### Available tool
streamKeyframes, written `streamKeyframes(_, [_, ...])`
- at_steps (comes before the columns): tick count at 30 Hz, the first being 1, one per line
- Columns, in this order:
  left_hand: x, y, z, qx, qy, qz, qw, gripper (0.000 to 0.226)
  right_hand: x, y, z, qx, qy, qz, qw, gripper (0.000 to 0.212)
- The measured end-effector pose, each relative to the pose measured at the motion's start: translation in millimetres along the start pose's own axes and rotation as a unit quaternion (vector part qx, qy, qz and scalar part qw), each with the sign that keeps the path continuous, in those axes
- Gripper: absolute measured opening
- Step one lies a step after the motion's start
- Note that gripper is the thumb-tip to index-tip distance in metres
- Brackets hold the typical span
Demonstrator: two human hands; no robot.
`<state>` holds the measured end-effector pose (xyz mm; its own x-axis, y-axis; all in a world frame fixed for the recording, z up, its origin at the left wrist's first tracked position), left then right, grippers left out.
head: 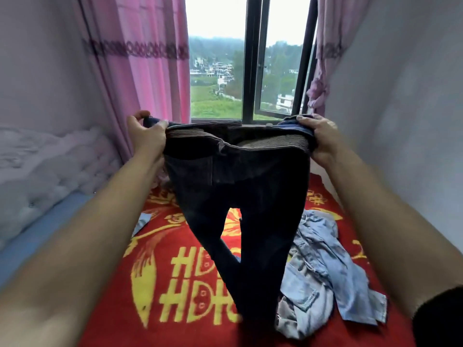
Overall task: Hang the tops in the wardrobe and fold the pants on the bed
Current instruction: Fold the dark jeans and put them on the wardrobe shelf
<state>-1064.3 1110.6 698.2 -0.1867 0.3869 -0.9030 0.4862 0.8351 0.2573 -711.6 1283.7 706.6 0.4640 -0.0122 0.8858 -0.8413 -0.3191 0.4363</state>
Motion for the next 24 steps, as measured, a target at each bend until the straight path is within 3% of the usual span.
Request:
streamKeyframes(2, [2.3,-7.4,-0.9,-0.011,-0.011,-0.002,1.0,0.04,-6.8,3.4,1.4,0.001,0.016,0.021,1.0,0.045])
streamKeyframes(5, [32.0,-18.8,10.8,-0.035,-0.056,-0.022,0.998,0.049,-43.6,-9.8,5.9,-0.042,0.074,0.06,0.995,0.02])
streamKeyframes(7, [71.6,-25.9,24.8,-0.035,-0.124,-0.035,0.991,0.056,-83.9,-26.0,12.6,-0.05,0.152,0.08,0.984,0.006])
streamKeyframes(8, [96.4,-28.0,35.8,-0.031,-0.173,-0.035,0.984,0.06,-108.2,-36.4,17.4,-0.048,0.2,0.092,0.974,0.009])
streamKeyframes(9, [122.2,-32.9,48.9,-0.028,-0.227,-0.032,0.973,0.059,-134.2,-49.2,22.3,-0.047,0.244,0.102,0.963,0.017])
streamKeyframes(11, [175.5,-43.2,78.3,-0.02,-0.332,-0.042,0.942,0.031,-187.3,-78.3,35.6,-0.057,0.317,0.11,0.94,0.028])
streamKeyframes(13, [223.2,-50.3,109.6,0.027,-0.429,-0.073,0.9,0.009,-236.8,-106.8,50.2,-0.076,0.371,0.113,0.919,0.024])
streamKeyframes(16, [290.8,-69.8,147.9,0.014,-0.509,-0.099,0.855,0.02,-303.5,-146.1,73.6,-0.1,0.45,0.099,0.882,0.023])
streamKeyframes(20, [361.5,-93.5,197.9,-0.04,-0.574,-0.132,0.807,0.015,-375.7,-184.9,104.4,-0.111,0.558,0.084,0.818,0.018])
streamKeyframes(24, [401.8,-100.9,235.4,0.0,-0.615,-0.217,0.758,0.026,-431.7,-224.1,125.8,-0.162,0.624,0.11,0.757,0.019])
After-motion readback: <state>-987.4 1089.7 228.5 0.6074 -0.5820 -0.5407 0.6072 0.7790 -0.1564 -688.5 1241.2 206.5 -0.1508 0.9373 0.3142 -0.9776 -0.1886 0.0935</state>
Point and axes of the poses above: each hand's wrist, its own z-axis away from the middle knuckle, its own y-axis out of the palm, x = y × z, the point moved 6 cm from there along -z, towards the middle knuckle, and after that the axes turned 5 degrees about -z, right-handed, at the moved point
